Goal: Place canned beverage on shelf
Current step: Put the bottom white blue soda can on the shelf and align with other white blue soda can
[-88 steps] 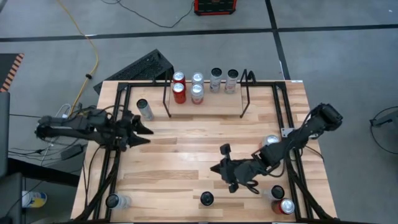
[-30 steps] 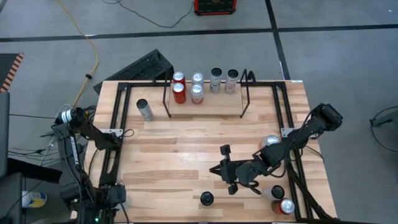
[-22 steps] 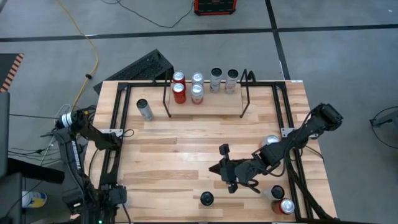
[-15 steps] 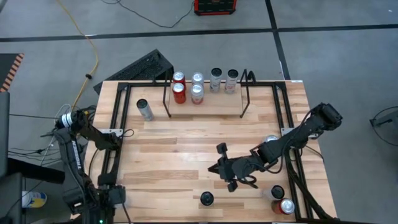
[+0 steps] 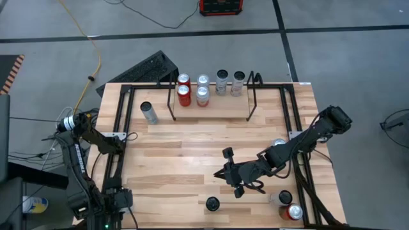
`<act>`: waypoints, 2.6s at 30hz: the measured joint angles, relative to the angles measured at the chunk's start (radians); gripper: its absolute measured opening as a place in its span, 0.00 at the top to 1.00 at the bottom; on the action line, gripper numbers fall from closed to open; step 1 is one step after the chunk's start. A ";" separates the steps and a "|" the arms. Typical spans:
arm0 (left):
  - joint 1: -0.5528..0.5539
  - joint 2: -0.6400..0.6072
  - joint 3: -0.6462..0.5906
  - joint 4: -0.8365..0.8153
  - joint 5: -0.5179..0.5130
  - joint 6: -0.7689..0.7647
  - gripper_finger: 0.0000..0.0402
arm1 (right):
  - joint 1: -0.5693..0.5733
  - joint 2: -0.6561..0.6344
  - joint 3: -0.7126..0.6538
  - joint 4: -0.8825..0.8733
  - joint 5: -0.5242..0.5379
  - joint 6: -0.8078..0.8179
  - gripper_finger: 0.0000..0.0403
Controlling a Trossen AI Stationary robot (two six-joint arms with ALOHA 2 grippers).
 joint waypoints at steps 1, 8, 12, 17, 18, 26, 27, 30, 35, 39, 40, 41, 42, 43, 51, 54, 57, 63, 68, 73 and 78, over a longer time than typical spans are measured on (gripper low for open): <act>0.000 0.000 0.000 0.000 -0.001 0.000 0.40 | 0.000 0.000 0.000 0.000 0.000 0.001 0.88; 0.016 -0.003 0.000 -0.038 -0.013 -0.090 0.36 | 0.000 0.000 0.000 0.000 0.000 0.019 0.88; 0.042 -0.003 0.000 -0.060 0.021 -0.120 0.30 | 0.000 0.000 0.000 0.000 -0.001 0.028 0.88; 0.084 -0.003 0.000 -0.056 0.106 -0.087 0.21 | 0.000 0.000 0.000 0.000 -0.011 0.029 0.88; 0.092 -0.003 0.000 -0.055 0.123 -0.075 0.19 | 0.000 0.000 0.000 0.000 -0.011 0.028 0.88; 0.122 -0.003 0.001 -0.050 0.151 0.006 0.15 | 0.000 0.000 0.000 0.000 -0.011 0.029 0.88; 0.123 -0.003 0.002 -0.050 0.157 -0.003 0.15 | 0.000 0.000 0.000 -0.001 -0.011 0.030 0.88; 0.100 -0.003 0.002 -0.049 0.171 -0.054 0.15 | 0.000 0.000 0.000 -0.007 -0.011 0.040 0.88; 0.040 -0.003 0.002 -0.042 0.177 -0.156 0.15 | 0.001 0.000 0.000 -0.017 -0.011 0.046 0.88; 0.006 -0.003 0.002 -0.043 0.175 -0.236 0.15 | 0.002 0.000 0.000 -0.016 -0.012 0.052 0.88; -0.001 -0.003 0.002 -0.044 0.173 -0.246 0.15 | 0.002 0.000 0.000 -0.016 -0.012 0.053 0.88; -0.006 -0.002 0.002 -0.044 0.174 -0.256 0.15 | 0.002 0.000 0.000 -0.014 -0.012 0.053 0.88; -0.010 -0.002 0.002 -0.044 0.176 -0.263 0.15 | 0.002 0.000 0.000 -0.013 -0.012 0.054 0.88; -0.014 0.000 0.002 -0.043 0.176 -0.269 0.15 | 0.002 0.000 0.000 -0.011 -0.012 0.055 0.88; -0.021 0.002 -0.033 -0.018 0.176 -0.269 0.15 | 0.002 0.000 0.000 -0.006 -0.012 0.055 0.88; -0.021 0.002 -0.033 -0.018 0.173 -0.242 0.15 | 0.001 0.000 0.000 -0.007 -0.012 0.054 0.88; -0.021 0.002 -0.033 -0.019 0.173 -0.240 0.16 | 0.001 0.000 0.000 -0.007 -0.012 0.054 0.88; -0.021 0.002 -0.033 -0.017 0.179 -0.229 0.29 | 0.001 0.000 0.000 -0.007 -0.012 0.052 0.88; -0.011 0.002 -0.033 -0.019 0.217 -0.200 0.42 | 0.001 0.000 0.000 -0.007 -0.012 0.052 0.88; 0.021 0.002 -0.025 -0.024 0.225 -0.142 0.42 | 0.001 0.000 0.000 -0.007 -0.011 0.052 0.88; 0.093 -0.012 -0.003 -0.080 0.192 -0.018 0.42 | 0.001 0.000 0.000 -0.007 -0.011 0.052 0.88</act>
